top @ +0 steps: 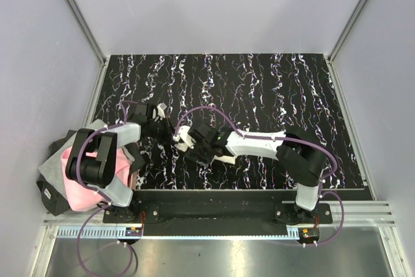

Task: Fold the napkin, place the utensils inside, and roll it up
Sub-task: Roll the napkin with the utensil

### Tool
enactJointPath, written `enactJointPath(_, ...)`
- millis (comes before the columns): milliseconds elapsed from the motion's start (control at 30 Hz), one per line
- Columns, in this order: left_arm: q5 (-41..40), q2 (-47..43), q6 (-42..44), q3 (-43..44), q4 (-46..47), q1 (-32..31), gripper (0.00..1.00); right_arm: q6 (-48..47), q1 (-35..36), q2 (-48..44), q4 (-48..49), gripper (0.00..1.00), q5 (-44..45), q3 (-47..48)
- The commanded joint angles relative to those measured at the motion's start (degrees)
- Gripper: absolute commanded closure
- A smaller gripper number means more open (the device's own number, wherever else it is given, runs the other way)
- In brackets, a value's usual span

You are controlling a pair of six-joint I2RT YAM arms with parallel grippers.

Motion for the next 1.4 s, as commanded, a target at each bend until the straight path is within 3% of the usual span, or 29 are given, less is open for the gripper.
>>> enactJointPath(0, 2.99, 0.8, 1.59, 2.42, 0.17, 0.34, 1.0, -3.4, -0.09, 2.22, 2.0, 0.29, 4.76, 2.08)
enactJointPath(233, 3.7, 1.42, 2.29, 3.56, -0.18, 0.34, 0.77, -3.93, -2.28, 3.71, 2.09, 0.28, 1.17, 3.4)
enactJointPath(400, 2.65, 1.33, 2.99, 5.14, -1.58, 0.42, 0.58, -4.19, -6.32, 4.59, 1.74, 0.28, -6.21, 4.89)
enactJointPath(633, -0.25, -1.39, 4.4, 7.17, -3.87, 0.34, 0.45, -3.93, -10.28, 9.24, -2.92, 0.29, -13.86, 8.32)
enactJointPath(733, -2.35, -3.67, 5.28, 7.78, -5.01, 0.34, 0.43, -2.7, -10.99, 11.61, -4.93, 0.34, -14.84, 9.64)
enactJointPath(833, -4.38, -6.57, 6.33, 7.17, -5.28, 0.34, 0.39, -0.25, -11.78, 13.03, -8.45, 0.48, -15.97, 11.66)
enactJointPath(967, -5.79, -9.91, 6.86, 5.15, -5.19, 0.34, 0.33, 3.27, -13.71, 12.94, -12.58, 0.55, -25.52, 12.72)
enactJointPath(1233, -6.15, -13.09, 6.16, 0.58, -2.65, -0.28, 0.31, 6.88, -16.0, 13.38, -19.27, 0.57, -36.36, 14.56)
enactJointPath(1367, -5.88, -12.12, 5.72, -0.91, -0.11, -3.79, 0.32, 8.55, -17.05, 14.87, -20.5, 0.57, -39.78, 16.23)
